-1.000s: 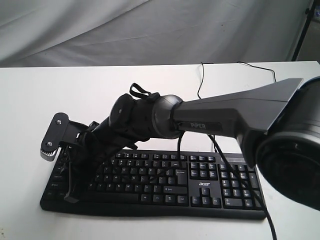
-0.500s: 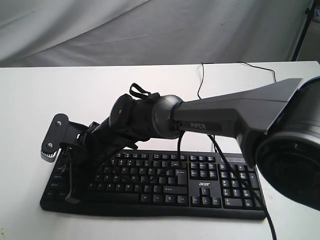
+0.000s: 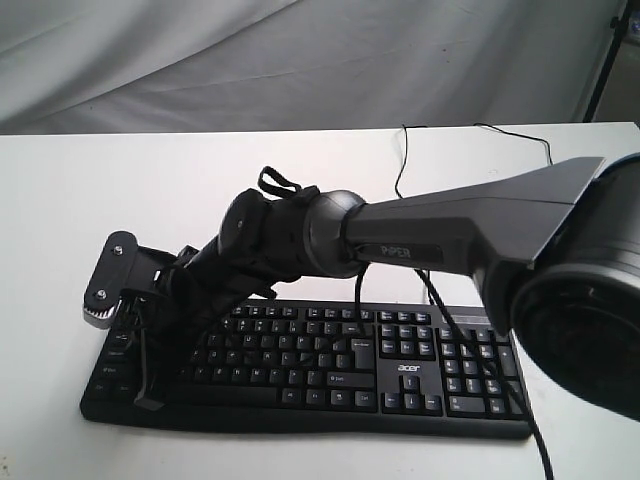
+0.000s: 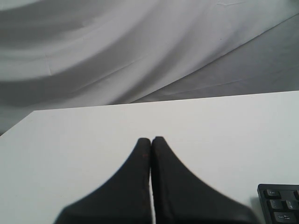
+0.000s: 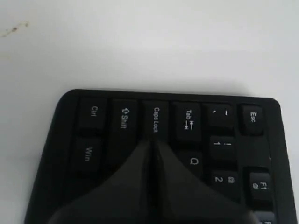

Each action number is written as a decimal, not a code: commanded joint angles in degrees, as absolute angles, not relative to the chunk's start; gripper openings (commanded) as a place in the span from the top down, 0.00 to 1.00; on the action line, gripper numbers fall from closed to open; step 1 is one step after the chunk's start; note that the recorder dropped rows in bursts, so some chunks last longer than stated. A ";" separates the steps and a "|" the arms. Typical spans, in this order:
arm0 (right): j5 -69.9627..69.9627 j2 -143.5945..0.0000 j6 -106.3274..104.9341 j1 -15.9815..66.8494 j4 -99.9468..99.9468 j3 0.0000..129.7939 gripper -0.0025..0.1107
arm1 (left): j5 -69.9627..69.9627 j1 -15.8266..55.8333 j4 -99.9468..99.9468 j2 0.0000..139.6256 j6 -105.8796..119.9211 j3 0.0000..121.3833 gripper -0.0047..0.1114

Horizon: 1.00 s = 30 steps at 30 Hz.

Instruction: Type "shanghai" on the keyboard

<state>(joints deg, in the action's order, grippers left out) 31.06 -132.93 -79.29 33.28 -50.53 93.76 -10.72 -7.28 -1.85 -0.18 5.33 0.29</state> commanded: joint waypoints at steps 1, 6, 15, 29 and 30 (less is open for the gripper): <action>33.51 -130.11 -78.11 33.55 -48.91 94.12 0.98 | -10.50 -7.07 -1.82 0.00 5.18 0.00 0.95; 34.04 -129.44 -78.01 33.55 -48.82 94.12 0.98 | -10.50 -7.07 -1.82 0.00 5.18 0.00 0.95; 35.53 -129.44 -77.91 33.06 -48.28 94.12 0.98 | -10.50 -7.07 -1.82 0.00 5.18 0.00 0.95; 40.91 -128.25 -72.04 30.82 -41.93 92.59 0.98 | -10.50 -7.07 -1.82 0.00 5.18 0.00 0.95; 40.62 -127.83 -72.72 30.66 -41.93 91.76 0.98 | -10.50 -7.07 -1.82 0.00 5.18 0.00 0.95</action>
